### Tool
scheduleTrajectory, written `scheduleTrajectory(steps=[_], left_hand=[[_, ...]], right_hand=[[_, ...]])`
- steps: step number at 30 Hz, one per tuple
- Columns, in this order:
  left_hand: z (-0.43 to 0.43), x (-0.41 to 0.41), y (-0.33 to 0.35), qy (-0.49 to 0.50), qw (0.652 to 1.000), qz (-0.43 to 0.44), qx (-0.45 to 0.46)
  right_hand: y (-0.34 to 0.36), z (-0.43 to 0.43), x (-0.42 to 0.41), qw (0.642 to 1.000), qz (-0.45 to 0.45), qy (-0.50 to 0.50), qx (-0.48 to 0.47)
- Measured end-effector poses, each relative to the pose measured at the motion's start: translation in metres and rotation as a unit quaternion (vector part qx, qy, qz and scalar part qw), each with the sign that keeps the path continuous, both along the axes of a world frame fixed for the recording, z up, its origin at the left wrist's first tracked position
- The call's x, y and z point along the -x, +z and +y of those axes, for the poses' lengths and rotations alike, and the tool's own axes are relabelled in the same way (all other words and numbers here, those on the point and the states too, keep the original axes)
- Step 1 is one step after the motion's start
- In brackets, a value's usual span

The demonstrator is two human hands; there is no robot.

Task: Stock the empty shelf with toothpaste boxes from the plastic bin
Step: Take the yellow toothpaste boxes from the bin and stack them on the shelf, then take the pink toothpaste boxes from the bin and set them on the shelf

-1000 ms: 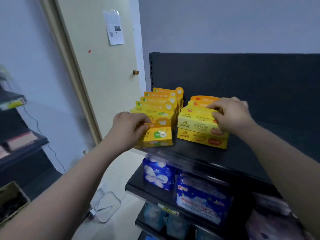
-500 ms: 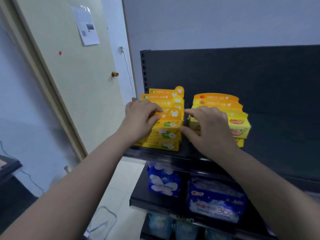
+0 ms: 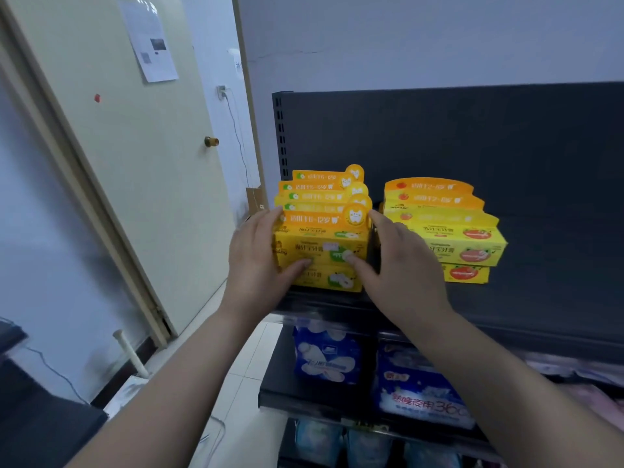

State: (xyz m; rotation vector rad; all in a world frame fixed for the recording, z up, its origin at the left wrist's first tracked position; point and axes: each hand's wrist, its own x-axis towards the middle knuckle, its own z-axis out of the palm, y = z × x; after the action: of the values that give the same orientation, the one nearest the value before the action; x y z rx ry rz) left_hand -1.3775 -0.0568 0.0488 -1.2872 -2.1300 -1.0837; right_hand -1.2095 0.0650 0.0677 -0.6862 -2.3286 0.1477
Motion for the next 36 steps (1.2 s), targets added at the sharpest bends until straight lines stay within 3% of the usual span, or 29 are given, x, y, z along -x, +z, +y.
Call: scheduleTrajectory(steps=[3,8,14,19,28,36], left_hand=[[0.008,-0.02,0.002,0.001,0.996,0.092,0.0],[0.037,-0.077,0.009,-0.052,0.989,0.139,-0.011],[0.088,-0.176,0.007,-0.168,0.976,0.137,-0.006],[0.129,-0.309,0.004,-0.267,0.955,0.125,0.021],[0.154,-0.583,-0.014,-0.455,0.882,0.115,0.038],[0.136,-0.795,-0.031,-0.62,0.773,0.121,0.058]], right_hand=[[0.0,-0.001,-0.013,0.999,0.017,-0.012,-0.024],[0.0,0.01,-0.065,0.997,0.05,-0.046,-0.045],[-0.003,0.032,-0.184,0.984,0.046,-0.164,-0.059],[-0.01,0.033,-0.331,0.961,-0.011,-0.275,-0.03],[-0.017,-0.021,-0.6,0.88,-0.054,-0.471,0.011],[-0.029,-0.105,-0.781,0.771,-0.053,-0.631,0.067]])
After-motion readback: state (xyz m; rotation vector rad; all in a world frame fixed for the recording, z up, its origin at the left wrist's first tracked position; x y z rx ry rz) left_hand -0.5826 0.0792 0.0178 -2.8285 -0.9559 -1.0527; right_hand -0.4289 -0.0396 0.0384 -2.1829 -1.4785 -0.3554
